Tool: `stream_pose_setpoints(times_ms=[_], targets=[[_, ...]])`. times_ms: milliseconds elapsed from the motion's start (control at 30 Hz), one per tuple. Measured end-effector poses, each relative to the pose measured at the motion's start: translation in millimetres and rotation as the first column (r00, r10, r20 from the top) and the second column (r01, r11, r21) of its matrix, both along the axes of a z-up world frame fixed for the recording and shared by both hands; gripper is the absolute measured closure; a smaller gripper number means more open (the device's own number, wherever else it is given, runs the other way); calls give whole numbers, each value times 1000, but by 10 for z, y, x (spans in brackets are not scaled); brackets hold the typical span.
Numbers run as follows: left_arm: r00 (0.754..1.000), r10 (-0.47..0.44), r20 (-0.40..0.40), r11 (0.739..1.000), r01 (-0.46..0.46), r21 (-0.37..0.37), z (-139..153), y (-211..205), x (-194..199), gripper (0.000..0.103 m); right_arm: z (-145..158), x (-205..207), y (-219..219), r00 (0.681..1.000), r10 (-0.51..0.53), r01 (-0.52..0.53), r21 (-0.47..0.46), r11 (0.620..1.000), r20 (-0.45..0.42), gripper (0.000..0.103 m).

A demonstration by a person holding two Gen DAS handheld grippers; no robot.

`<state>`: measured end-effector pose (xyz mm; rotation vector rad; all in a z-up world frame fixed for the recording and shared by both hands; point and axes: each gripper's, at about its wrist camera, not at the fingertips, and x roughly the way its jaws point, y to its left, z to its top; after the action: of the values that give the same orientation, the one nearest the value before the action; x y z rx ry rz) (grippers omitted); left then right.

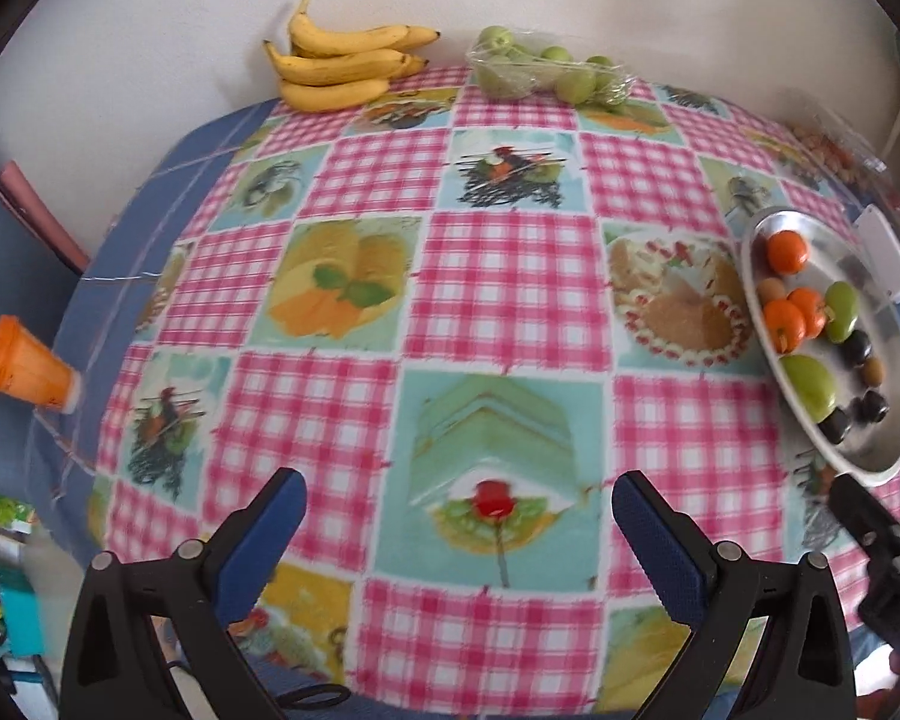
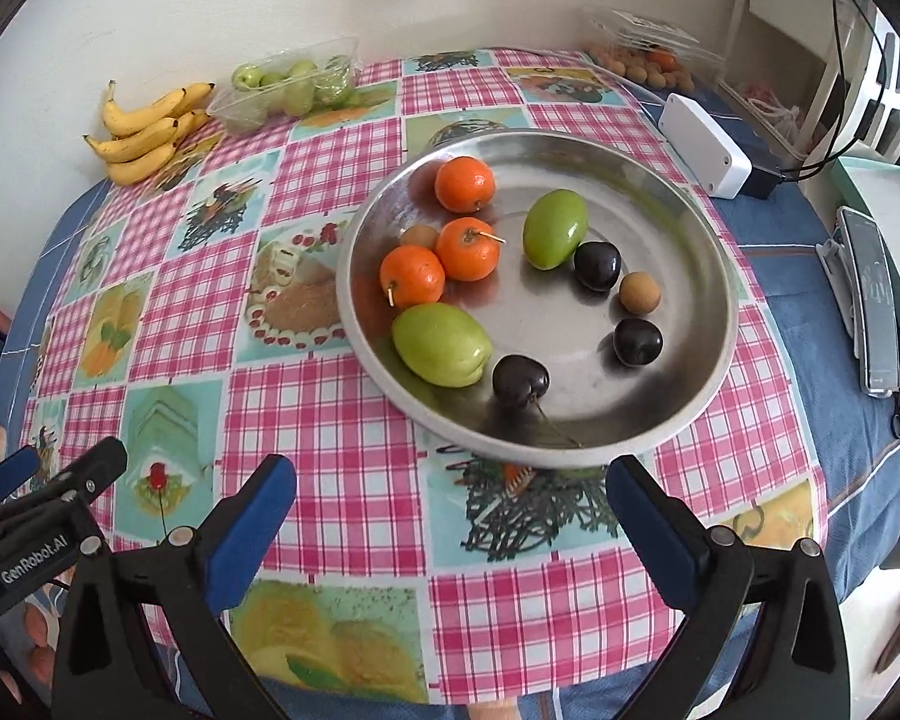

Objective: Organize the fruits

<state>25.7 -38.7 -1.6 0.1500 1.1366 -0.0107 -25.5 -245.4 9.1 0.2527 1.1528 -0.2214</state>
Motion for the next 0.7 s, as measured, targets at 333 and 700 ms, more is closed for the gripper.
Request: stream_pose_setpoints(times_ms=[333,700], targets=[[1000,-24,1,999,24,33,-10,-9,-127,0,3,-75,-6,1000,0,0,18,1000,1,0],[999,-32,-16,999,33,20,-23,-45,-115,0,14,-82,-36,1000,-2,2,19,1000,2,0]])
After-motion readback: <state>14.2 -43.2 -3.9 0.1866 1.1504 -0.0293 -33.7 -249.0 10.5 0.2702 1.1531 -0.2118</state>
